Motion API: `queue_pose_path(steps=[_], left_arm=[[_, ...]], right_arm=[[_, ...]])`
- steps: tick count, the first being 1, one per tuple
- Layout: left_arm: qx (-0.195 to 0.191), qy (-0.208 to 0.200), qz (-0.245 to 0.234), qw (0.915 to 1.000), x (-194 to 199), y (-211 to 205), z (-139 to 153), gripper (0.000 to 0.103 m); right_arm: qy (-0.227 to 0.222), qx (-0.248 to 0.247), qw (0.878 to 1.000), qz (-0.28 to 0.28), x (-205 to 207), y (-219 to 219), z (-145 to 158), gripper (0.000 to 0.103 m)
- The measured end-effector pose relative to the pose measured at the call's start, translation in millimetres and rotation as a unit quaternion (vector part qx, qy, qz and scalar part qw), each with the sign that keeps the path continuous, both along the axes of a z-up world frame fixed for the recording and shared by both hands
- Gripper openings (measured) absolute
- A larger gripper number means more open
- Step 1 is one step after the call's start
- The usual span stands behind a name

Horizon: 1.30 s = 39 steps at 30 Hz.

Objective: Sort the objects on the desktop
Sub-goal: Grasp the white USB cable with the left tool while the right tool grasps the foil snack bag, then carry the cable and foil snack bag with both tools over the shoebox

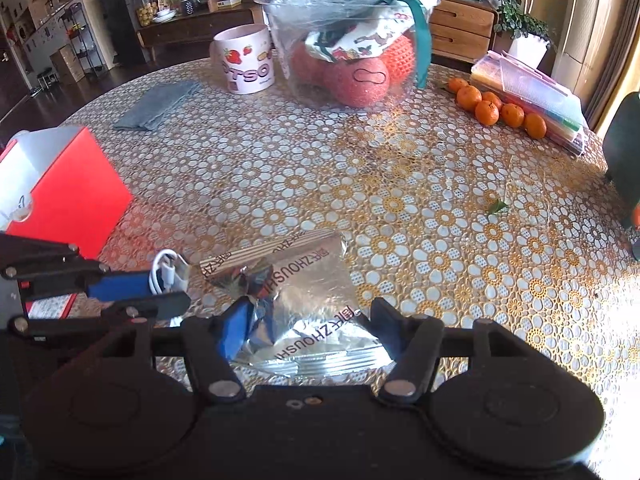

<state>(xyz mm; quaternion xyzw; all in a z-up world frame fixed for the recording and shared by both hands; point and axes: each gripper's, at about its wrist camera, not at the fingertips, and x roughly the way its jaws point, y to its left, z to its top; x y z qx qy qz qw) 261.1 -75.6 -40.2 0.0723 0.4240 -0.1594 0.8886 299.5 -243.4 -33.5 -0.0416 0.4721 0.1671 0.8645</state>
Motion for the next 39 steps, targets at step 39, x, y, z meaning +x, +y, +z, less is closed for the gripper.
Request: queue_pose_path(steps=[39], left_arm=[[-0.016, -0.069, 0.094, 0.9930, -76.2, 203.5, 101.8, 0.015]], right_arm=[[-0.070, -0.004, 0.987, 0.144, -94.6, 170.2, 97.5, 0.064]])
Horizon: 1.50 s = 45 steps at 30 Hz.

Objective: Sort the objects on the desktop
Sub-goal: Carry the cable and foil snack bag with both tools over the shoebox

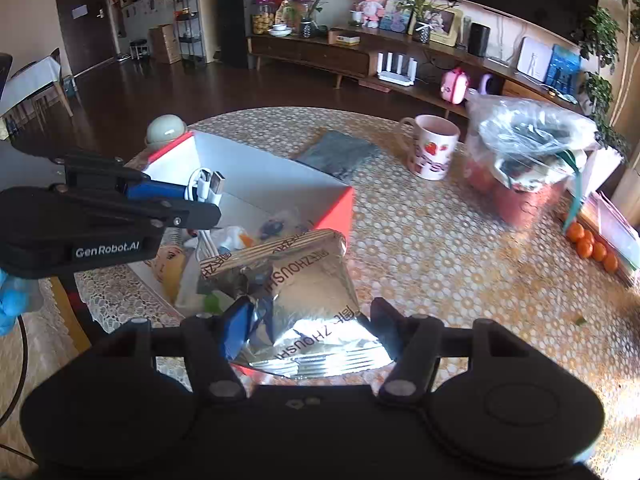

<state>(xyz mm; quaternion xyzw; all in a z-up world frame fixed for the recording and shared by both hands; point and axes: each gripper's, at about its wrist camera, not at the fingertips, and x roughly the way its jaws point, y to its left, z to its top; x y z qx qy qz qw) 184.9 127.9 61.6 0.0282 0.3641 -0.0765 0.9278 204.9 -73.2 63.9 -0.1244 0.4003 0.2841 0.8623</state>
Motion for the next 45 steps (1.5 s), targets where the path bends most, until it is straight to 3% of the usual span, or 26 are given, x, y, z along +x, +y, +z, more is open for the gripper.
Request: queue_pose_path(steps=[7, 18, 30, 45], left_arm=[[0.011, 0.010, 0.033, 0.9994, 7.9, 45.9, -10.8, 0.015], [0.031, 0.052, 0.072, 0.9956, 29.1, 93.5, -50.7, 0.015], [0.044, 0.096, 0.080, 0.9912, 53.1, 104.3, -82.7, 0.015], [0.053, 0.140, 0.078, 0.9856, 73.3, 103.1, -104.2, 0.015]], right_arm=[[0.001, -0.001, 1.000, 0.024, 5.0, 43.4, -4.8, 0.064], [0.014, -0.009, 0.999, 0.038, 18.1, 99.0, -31.5, 0.064], [0.017, -0.039, 0.998, 0.035, 29.2, 122.0, -59.7, 0.064], [0.014, -0.042, 0.998, 0.034, 31.5, 124.3, -68.4, 0.066]])
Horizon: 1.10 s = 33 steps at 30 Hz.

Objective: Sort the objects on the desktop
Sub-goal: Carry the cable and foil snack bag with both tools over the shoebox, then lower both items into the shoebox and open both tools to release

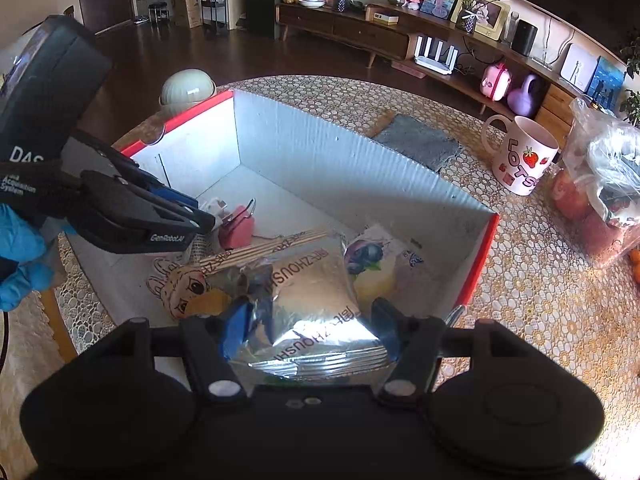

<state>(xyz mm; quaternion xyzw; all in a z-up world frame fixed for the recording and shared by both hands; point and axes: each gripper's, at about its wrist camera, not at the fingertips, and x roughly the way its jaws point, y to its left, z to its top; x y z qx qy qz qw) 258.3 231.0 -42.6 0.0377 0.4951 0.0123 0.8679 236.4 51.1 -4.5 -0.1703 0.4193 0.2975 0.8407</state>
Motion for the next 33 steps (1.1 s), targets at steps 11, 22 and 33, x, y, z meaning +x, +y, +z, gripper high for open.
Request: queue_pose_path(steps=[11, 22, 33], left_arm=[[-0.002, -0.005, 0.013, 0.9999, -3.6, -4.6, 1.3, 0.015], [-0.018, -0.041, 0.021, 0.9988, -20.3, -10.5, 18.1, 0.077], [-0.027, -0.067, 0.012, 0.9973, -41.1, -25.0, 31.6, 0.077]], right_arm=[[-0.004, 0.002, 1.000, 0.012, -8.9, -4.8, 1.9, 0.070], [-0.008, 0.024, 1.000, 0.010, -17.0, -21.0, 14.4, 0.088], [-0.025, 0.061, 0.998, 0.000, -30.2, -40.6, 27.7, 0.100]])
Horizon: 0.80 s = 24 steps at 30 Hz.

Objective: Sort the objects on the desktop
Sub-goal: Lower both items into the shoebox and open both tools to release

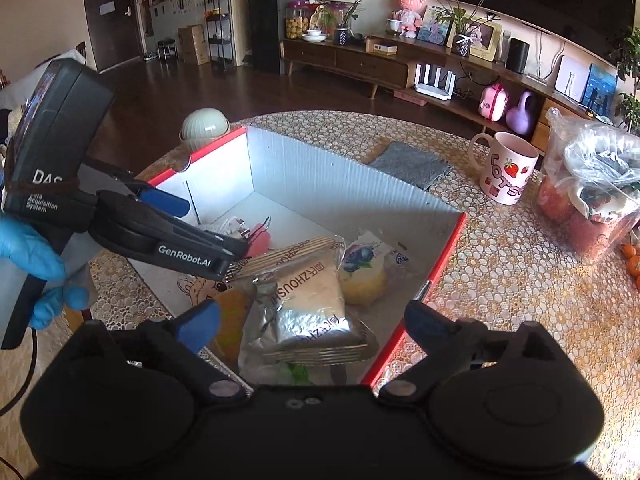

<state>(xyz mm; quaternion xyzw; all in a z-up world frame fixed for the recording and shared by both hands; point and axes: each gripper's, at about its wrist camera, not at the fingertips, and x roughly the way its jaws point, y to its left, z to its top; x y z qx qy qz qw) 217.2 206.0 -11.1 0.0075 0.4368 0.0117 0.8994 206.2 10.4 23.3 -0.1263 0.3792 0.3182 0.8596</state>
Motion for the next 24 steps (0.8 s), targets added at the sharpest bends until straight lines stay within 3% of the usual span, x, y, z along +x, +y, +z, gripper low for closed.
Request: queue_pose_path(steps=[14, 15, 22, 24], left_arm=[[0.008, -0.029, -0.005, 0.9995, -25.1, -18.4, 14.7, 0.077], [0.010, -0.029, -0.003, 0.9995, -26.5, -19.7, 15.2, 0.083], [0.028, -0.044, 0.005, 0.9986, -40.1, -29.8, 20.3, 0.095], [0.033, -0.049, 0.013, 0.9982, -43.0, -29.9, 21.5, 0.103]], right_arm=[[-0.008, 0.026, 0.999, -0.018, -10.3, -21.3, 7.0, 0.102], [-0.008, 0.030, 0.999, -0.018, -11.3, -23.2, 7.7, 0.102], [-0.015, 0.058, 0.998, -0.015, -18.6, -32.0, 11.6, 0.102], [-0.014, 0.066, 0.998, -0.014, -20.4, -35.6, 12.3, 0.103]])
